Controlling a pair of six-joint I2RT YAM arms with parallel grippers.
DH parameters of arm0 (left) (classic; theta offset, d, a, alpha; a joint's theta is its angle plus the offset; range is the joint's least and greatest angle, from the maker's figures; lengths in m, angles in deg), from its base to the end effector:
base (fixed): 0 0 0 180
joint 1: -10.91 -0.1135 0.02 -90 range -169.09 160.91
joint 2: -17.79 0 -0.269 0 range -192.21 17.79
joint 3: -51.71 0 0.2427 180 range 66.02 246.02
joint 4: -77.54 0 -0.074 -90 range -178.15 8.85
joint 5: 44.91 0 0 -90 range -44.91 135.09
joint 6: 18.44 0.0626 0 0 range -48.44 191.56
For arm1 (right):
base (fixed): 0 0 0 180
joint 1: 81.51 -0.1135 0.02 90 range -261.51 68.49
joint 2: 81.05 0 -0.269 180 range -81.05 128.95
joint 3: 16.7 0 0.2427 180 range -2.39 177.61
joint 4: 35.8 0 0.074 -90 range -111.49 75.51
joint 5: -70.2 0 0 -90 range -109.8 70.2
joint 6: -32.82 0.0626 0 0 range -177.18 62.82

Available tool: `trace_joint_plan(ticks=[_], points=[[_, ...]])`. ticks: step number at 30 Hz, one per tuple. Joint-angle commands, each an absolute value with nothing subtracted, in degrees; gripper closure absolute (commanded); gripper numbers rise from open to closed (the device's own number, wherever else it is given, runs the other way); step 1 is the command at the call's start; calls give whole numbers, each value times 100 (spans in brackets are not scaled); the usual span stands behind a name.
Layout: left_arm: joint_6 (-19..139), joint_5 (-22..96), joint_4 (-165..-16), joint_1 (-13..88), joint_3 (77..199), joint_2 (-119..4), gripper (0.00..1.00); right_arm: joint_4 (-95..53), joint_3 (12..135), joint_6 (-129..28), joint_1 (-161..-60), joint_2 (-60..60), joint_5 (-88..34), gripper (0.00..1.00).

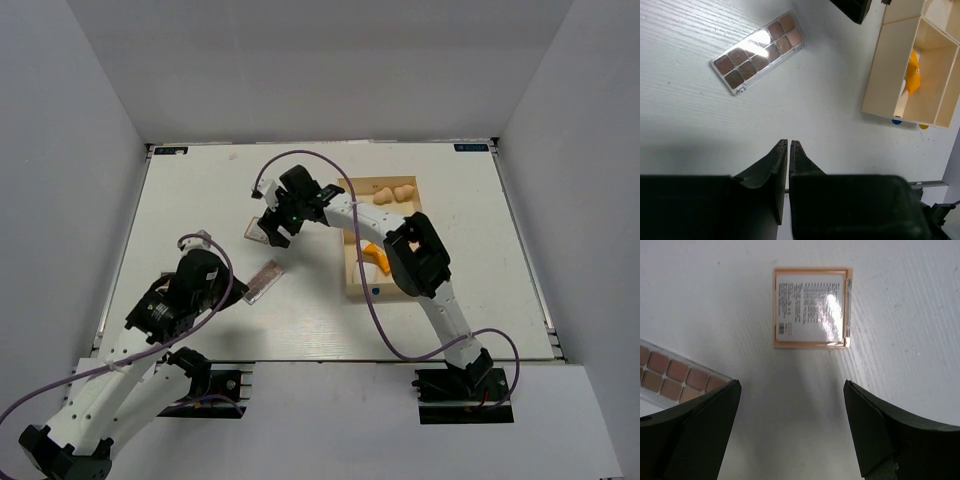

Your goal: Organize the makeup

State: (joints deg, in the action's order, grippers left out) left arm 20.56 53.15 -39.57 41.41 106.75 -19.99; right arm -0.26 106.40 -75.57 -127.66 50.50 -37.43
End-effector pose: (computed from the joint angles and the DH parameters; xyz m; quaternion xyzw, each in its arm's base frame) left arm 0.1201 -0.0606 0.2531 -0.1905 0.9042 -0.1966 0.3278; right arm 0.3567 0.3987 0.1863 -0.5363 0.7371 0.2296 0.3411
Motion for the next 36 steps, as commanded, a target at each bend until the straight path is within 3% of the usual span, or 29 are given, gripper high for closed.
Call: trace_joint_plan(ticks=[1,36], points=[[1787,5380,-3770,4123,10619,-1886,82,57,11177,-7607,-12853,5315,-3509,11],[1848,5371,-4121,4123,10750,-2563,82,-312,12233,-7906,-13011,6503,-3580,11]])
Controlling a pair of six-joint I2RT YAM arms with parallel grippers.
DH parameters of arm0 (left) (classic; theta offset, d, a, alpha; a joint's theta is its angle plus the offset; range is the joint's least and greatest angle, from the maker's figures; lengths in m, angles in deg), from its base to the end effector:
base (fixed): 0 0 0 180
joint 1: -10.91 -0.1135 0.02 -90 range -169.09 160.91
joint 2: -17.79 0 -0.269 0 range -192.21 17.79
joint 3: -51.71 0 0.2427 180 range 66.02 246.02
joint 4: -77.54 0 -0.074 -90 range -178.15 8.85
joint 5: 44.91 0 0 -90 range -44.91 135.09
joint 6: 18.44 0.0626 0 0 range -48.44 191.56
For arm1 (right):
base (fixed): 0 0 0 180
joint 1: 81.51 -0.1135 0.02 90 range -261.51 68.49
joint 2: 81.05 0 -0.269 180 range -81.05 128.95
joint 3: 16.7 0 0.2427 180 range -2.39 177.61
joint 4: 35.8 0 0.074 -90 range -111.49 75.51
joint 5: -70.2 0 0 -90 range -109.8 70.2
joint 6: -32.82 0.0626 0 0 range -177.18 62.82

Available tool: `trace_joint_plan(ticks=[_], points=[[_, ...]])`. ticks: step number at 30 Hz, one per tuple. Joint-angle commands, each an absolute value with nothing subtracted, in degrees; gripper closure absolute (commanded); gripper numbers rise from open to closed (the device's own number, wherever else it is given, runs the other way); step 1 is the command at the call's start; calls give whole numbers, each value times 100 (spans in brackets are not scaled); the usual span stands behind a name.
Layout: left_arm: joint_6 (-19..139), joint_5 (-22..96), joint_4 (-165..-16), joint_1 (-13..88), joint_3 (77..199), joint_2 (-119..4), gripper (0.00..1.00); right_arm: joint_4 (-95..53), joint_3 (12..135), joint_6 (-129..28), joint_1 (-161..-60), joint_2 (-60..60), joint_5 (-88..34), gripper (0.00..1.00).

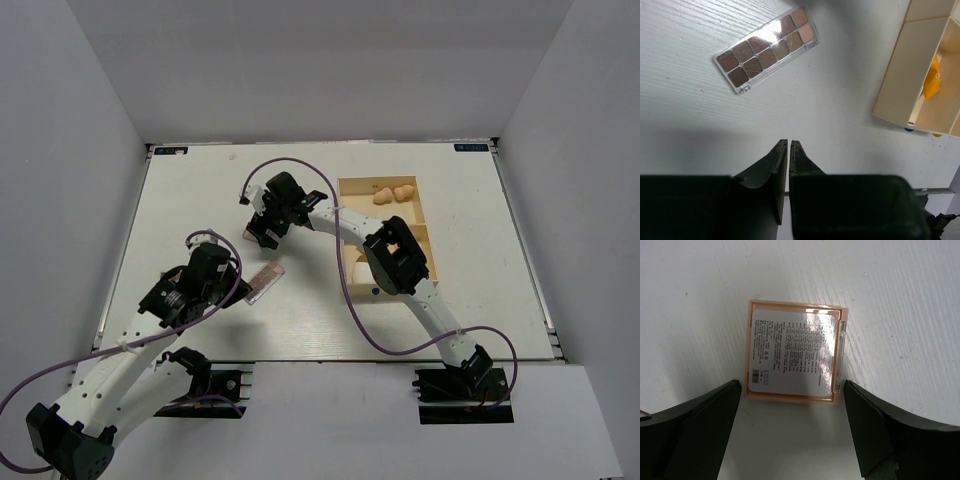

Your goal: Organize the makeup

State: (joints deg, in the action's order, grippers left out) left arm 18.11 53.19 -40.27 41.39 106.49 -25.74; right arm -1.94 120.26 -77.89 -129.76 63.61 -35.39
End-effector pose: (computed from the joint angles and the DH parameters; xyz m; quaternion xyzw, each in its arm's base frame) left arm 0.1326 -0.0678 0.2405 -0.2103 0.9166 -0.1735 0.2925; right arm 0.3739 0.4442 0.1475 -0.5574 0.7133 0.2169 0.3653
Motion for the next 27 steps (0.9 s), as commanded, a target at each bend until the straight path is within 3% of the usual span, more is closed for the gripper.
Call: trace_joint_plan(ticks=[1,5,7,8,11,14,19,22,25,26,27], points=[[1839,5379,-4121,4123,10750,-2554,82,-321,12241,-7915,-13020,6503,-3579,11],[1822,5379,-4148,4123,10733,-2554,82,-312,12180,-7915,-13011,6538,-3553,13],[1830,5379,-4174,4123,10742,-2581,82,-321,12119,-7924,-12994,6538,-3579,21],[1830,5379,-4191,4123,10742,-2607,82,-321,12101,-7932,-12994,6512,-3640,32],[1839,5362,-4227,4123,10742,-2642,82,-277,12083,-8046,-12967,6442,-3781,50],[1848,5353,-4270,4123,10707,-2634,82,-434,11899,-8038,-12923,6161,-3956,83],[1865,5239,-4473,4123,10426,-2642,80,-532,11705,-7766,-12766,5319,-4448,89],[2049,5134,-4735,4123,10329,-2712,72,-401,11609,-7590,-12582,4757,-4642,96],[2471,5046,-4903,4123,10363,-2967,54,-155,11381,-7563,-12423,4140,-4696,99],[2733,5028,-4938,4123,10425,-3194,39,-67,11154,-7563,-12309,3982,-4696,99],[2892,4993,-4973,4123,10469,-3326,33,151,11030,-7616,-12247,3685,-4696,98]])
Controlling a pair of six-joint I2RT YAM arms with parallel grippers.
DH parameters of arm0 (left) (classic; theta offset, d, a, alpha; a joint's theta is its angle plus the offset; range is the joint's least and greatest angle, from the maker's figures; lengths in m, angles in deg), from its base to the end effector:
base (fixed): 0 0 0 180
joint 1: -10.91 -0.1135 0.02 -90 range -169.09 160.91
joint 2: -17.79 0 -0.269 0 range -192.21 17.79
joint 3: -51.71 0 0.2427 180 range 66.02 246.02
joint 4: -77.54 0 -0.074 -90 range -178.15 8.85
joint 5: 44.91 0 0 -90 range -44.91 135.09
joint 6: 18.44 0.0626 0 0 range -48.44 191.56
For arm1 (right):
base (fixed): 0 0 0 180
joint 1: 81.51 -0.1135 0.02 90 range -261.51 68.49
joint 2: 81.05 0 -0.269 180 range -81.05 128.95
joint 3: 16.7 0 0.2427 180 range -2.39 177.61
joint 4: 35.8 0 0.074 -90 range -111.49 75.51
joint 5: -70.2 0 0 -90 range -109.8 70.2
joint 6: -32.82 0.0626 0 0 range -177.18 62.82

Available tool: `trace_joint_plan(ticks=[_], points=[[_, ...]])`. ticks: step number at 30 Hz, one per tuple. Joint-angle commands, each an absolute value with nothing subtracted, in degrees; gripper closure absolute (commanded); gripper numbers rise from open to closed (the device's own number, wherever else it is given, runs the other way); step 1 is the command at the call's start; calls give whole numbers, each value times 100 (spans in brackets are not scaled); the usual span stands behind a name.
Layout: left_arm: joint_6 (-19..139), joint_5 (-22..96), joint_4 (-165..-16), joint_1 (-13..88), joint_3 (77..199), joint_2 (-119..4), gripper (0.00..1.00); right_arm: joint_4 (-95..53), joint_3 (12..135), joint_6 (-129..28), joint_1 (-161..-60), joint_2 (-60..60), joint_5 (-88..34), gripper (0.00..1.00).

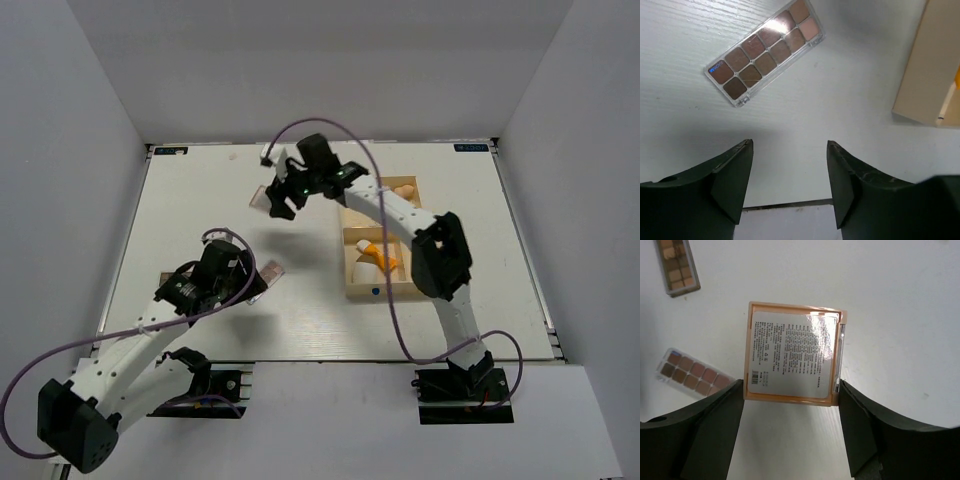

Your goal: Organize the makeup

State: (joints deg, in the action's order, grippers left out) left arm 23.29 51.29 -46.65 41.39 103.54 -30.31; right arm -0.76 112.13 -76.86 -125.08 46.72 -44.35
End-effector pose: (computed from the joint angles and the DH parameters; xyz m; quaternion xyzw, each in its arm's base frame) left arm 0.1467 -0.0785 0.2220 -0.1634 0.9303 -0.1663 0.2832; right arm 0.3704 0.3883 0.2574 -0.5374 0.6822 0.2786 0.4101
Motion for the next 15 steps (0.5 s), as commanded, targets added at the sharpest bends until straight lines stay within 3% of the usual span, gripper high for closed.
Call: trace_joint_plan(ticks=[1,5,15], points=[[3033,4993,-5017,4123,10521,-3476,28,293,10915,-7668,-12116,3542,-4652,99],[4103,4940,-5158,4123,10855,-4450,16,917,9951,-8081,-11528,2673,-4301,100],[5679,4949,-5475,4123,11497,-5981,9,2438,7780,-9741,-10147,152,-3721,100]])
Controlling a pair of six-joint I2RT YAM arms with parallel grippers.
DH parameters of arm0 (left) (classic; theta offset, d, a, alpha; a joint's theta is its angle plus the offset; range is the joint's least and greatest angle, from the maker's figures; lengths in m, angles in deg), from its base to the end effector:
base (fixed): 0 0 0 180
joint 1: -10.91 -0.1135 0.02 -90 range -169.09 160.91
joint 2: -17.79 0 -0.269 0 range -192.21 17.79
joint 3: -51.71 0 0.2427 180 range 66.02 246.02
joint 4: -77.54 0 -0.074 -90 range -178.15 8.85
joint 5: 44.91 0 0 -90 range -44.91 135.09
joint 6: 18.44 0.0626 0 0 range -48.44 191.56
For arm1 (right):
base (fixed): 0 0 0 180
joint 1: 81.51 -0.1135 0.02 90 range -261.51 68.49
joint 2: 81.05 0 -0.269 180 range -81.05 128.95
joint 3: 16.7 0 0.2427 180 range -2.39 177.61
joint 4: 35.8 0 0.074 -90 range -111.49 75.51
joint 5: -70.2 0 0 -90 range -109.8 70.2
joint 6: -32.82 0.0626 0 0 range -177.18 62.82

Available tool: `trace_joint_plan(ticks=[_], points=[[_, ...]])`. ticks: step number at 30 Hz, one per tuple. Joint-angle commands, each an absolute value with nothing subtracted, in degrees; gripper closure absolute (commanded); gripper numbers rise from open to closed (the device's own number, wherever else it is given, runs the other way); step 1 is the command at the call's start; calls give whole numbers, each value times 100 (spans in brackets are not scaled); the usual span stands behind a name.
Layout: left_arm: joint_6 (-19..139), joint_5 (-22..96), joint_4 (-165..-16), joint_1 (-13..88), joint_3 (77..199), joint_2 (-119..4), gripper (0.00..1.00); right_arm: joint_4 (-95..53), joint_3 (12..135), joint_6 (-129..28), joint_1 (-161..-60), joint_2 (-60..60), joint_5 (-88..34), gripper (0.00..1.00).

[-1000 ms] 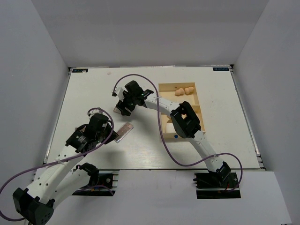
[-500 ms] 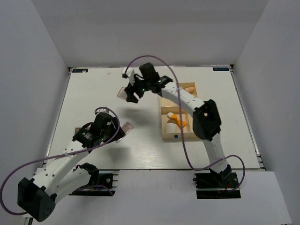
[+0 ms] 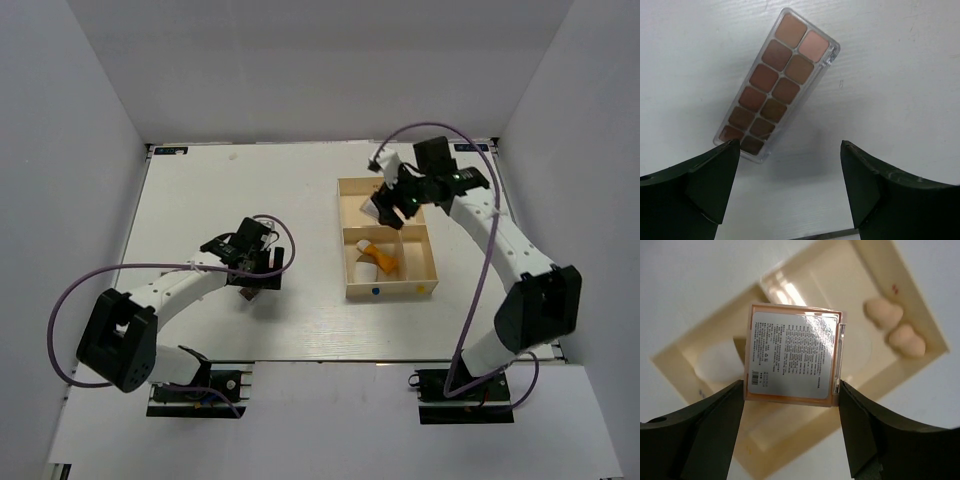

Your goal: Organize the makeup

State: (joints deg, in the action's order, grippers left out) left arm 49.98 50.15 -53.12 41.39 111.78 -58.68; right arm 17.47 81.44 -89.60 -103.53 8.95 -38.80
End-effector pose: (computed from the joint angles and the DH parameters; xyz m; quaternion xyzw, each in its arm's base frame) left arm 0.2147 -0.1200 0.1822 0.0665 0.9745 -0.0533 0.2076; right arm 0.3207 0.1517 0.3225 -0.4730 0.7819 0.1178 0.3887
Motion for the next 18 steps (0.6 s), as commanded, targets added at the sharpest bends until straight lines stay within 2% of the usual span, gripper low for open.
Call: trace_joint_plan(ticks=[1,8,11,18], points=[[5828,4940,-5484,4123,11532,-6026,9,2639,7637,-10117,-10015,0,-3694,100],[6233,4957,-5448,4123,11603,-6140,7,3396,6925,-11693,-9549,-748,-3431,100],[6313,4896,-5466,4123,11603,-6184,6,3502,6915,-12212,-9461,-503,-3142,100],[6243,4834,-5440,4123,11673,-6097,5,4284,8204,-13258,-9364,709,-2710,100]])
